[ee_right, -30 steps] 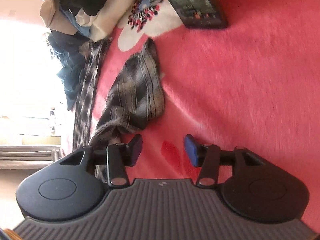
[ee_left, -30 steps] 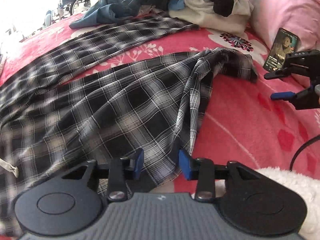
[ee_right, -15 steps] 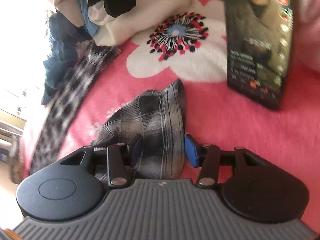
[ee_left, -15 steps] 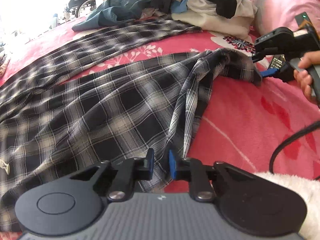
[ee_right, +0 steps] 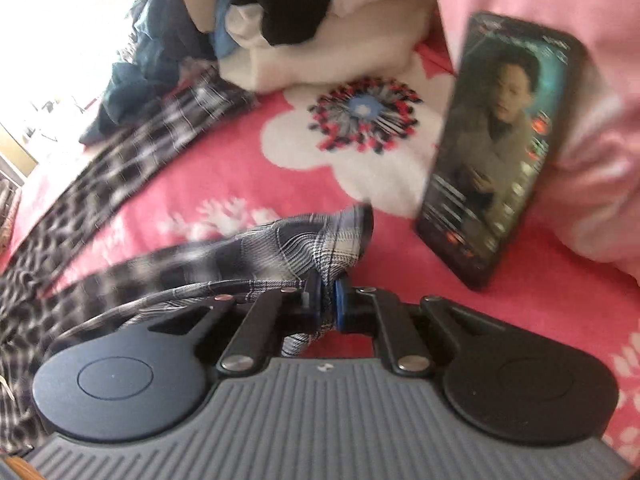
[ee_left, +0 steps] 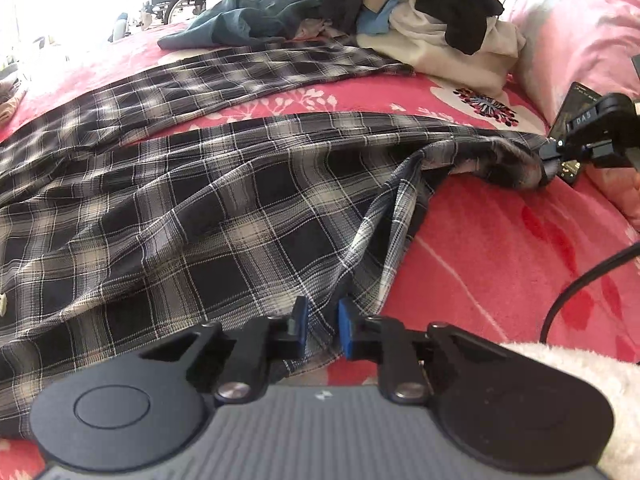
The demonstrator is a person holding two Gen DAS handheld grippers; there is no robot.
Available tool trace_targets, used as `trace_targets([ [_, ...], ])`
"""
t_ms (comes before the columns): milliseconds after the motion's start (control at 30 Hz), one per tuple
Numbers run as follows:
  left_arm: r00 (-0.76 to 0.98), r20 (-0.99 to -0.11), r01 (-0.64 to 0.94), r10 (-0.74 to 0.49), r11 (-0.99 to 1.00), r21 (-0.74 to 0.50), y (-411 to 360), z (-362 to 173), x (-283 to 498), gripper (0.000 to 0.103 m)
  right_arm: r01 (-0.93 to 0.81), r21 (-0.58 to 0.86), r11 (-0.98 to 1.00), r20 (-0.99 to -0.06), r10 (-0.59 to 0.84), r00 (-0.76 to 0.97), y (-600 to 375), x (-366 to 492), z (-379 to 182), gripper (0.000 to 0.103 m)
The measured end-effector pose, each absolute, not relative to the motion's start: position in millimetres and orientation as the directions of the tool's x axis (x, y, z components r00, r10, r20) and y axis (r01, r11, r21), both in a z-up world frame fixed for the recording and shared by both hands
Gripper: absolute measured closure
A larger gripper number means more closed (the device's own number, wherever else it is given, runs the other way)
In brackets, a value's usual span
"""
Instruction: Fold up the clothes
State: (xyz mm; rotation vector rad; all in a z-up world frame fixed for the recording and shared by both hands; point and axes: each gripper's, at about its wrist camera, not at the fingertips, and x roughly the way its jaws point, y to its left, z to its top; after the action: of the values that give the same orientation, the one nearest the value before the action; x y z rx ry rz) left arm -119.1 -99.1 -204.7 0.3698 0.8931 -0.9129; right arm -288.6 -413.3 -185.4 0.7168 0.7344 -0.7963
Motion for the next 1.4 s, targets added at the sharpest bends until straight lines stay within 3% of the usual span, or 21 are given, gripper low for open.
trace_targets([
  [67, 0.297, -0.791, 0.813, -0.535, 0.576, -0.085, -98.1, -204.0, -120.2, 0.088, 0.815, 0.284, 0.505, -0.783, -0.369, 0.501, -412.3, -287.5, -183.8, 0.098],
  [200, 0.289, -0.775, 0.821, -0.562, 0.562, -0.101, -96.3, -201.2, -122.2, 0.102, 0.779, 0.346, 0.524, -0.735, -0.365, 0.572, -420.9, -273.6, -166.9, 0.098],
  [400, 0.239, -0.729, 0.829, -0.641, 0.526, -0.19, -89.0, -185.3, -122.5, 0.103, 0.645, 0.448, 0.618, -0.604, -0.323, 0.729, -449.3, -224.3, -95.2, 0.099],
  [500, 0.199, -0.711, 0.846, -0.674, 0.485, -0.223, -88.6, -178.4, -126.8, 0.103, 0.589, 0.384, 0.711, -0.556, -0.331, 0.763, -449.2, -206.3, -56.4, 0.099],
  [567, 0.175, -0.729, 0.857, -0.662, 0.467, -0.219, -94.7, -184.2, -129.7, 0.103, 0.598, 0.316, 0.737, -0.579, -0.35, 0.736, -451.5, -199.5, -53.0, 0.099],
  [667, 0.146, -0.769, 0.865, -0.623, 0.457, -0.206, -103.9, -197.8, -131.3, 0.103, 0.664, 0.223, 0.714, -0.715, -0.344, 0.609, -470.5, -191.3, -89.6, 0.094],
  [700, 0.141, -0.771, 0.863, -0.621, 0.459, -0.212, -104.6, -198.9, -130.1, 0.102, 0.697, 0.198, 0.69, -0.749, -0.352, 0.562, -475.5, -194.4, -105.1, 0.085],
  [767, 0.142, -0.771, 0.854, -0.621, 0.471, -0.222, -104.2, -199.2, -126.8, 0.1, 0.752, 0.183, 0.633, -0.781, -0.371, 0.503, -479.6, -207.6, -128.4, 0.078],
  [900, 0.162, -0.783, 0.825, -0.601, 0.517, -0.226, -103.6, -203.5, -118.6, 0.094, 0.772, 0.304, 0.558, -0.755, -0.353, 0.553, -465.1, -245.8, -144.2, 0.058],
  [1067, 0.229, -0.772, 0.81, -0.594, 0.555, -0.187, -100.5, -200.3, -115.7, 0.082, 0.73, 0.47, 0.497, -0.767, -0.18, 0.616, -435.5, -263.8, -178.3, 0.057],
  [1200, 0.304, -0.753, 0.82, -0.584, 0.563, -0.106, -98.1, -193.5, -118.0, 0.06, 0.715, 0.602, 0.356, -0.745, -0.075, 0.663, -420.9, -258.0, -207.3, 0.055],
  [1233, 0.317, -0.749, 0.821, -0.581, 0.564, -0.09, -98.0, -192.6, -118.3, 0.055, 0.715, 0.623, 0.317, -0.737, -0.068, 0.672, -420.0, -255.5, -213.6, 0.055],
  [1400, 0.361, -0.738, 0.818, -0.571, 0.573, -0.043, -98.0, -192.2, -114.5, 0.051, 0.746, 0.623, 0.237, -0.735, -0.149, 0.661, -427.8, -241.8, -216.9, 0.055],
])
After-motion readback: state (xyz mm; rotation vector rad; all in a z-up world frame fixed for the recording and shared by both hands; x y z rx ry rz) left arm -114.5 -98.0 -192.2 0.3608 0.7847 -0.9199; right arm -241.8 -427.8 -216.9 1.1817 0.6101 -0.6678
